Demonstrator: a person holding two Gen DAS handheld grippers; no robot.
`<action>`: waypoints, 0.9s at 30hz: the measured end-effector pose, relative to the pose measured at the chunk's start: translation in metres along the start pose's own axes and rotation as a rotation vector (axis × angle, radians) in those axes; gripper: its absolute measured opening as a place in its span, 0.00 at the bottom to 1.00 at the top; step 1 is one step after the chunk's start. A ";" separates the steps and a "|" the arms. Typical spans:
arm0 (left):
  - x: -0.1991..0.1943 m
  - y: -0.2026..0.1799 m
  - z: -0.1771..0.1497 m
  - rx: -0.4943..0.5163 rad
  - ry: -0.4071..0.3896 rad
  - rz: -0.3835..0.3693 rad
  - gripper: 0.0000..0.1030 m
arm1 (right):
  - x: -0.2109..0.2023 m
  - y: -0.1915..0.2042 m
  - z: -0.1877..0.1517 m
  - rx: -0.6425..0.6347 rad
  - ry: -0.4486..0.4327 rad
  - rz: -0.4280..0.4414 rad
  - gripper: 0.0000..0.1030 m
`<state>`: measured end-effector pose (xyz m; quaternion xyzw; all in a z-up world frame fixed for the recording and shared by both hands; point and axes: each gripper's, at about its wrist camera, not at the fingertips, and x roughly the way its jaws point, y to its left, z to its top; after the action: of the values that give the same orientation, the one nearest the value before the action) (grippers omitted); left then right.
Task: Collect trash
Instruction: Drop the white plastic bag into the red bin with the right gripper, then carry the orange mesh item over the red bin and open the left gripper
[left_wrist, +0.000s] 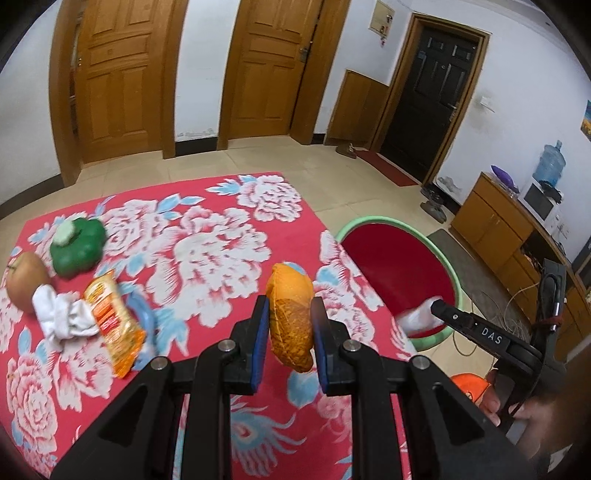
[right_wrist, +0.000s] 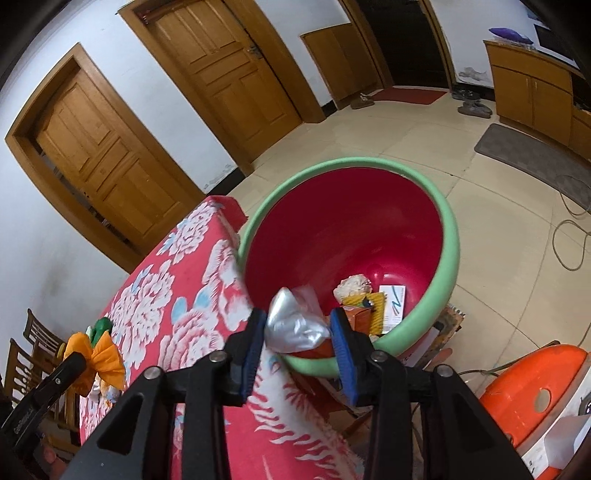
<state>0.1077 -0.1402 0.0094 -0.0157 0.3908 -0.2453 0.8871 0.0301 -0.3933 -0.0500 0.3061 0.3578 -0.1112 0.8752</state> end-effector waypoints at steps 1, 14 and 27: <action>0.002 -0.004 0.002 0.006 0.001 -0.009 0.21 | -0.001 -0.002 0.000 0.004 -0.003 -0.001 0.42; 0.037 -0.058 0.021 0.091 0.006 -0.101 0.21 | -0.027 -0.026 -0.001 0.072 -0.062 -0.010 0.59; 0.091 -0.088 0.027 0.108 0.061 -0.121 0.43 | -0.034 -0.049 -0.001 0.122 -0.076 -0.014 0.64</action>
<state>0.1419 -0.2622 -0.0148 0.0160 0.4024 -0.3193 0.8578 -0.0150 -0.4322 -0.0489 0.3521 0.3189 -0.1505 0.8670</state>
